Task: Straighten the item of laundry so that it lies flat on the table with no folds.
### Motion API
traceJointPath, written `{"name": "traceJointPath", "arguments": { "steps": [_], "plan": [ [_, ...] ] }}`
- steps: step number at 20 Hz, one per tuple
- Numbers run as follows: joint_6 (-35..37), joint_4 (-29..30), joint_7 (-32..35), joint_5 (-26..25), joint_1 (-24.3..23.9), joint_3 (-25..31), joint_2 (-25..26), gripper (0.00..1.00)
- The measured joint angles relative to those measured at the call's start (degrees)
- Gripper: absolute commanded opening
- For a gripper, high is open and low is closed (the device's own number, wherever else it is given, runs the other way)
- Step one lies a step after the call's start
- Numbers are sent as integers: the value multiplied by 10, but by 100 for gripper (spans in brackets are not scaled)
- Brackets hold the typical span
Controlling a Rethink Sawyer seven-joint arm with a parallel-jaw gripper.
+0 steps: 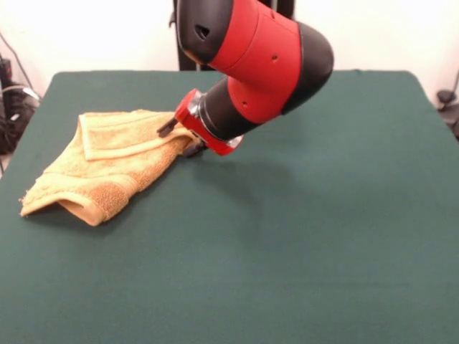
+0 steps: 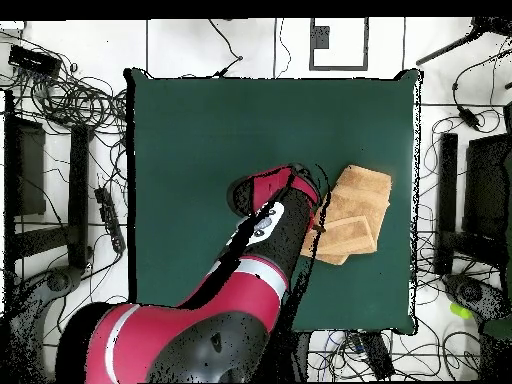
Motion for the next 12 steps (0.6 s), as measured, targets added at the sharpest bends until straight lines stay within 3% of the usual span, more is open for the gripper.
{"name": "traceJointPath", "arguments": {
  "steps": [12],
  "plan": [
    [0, 0, 0, -11, 1, 0, -2, 100]
  ]
}}
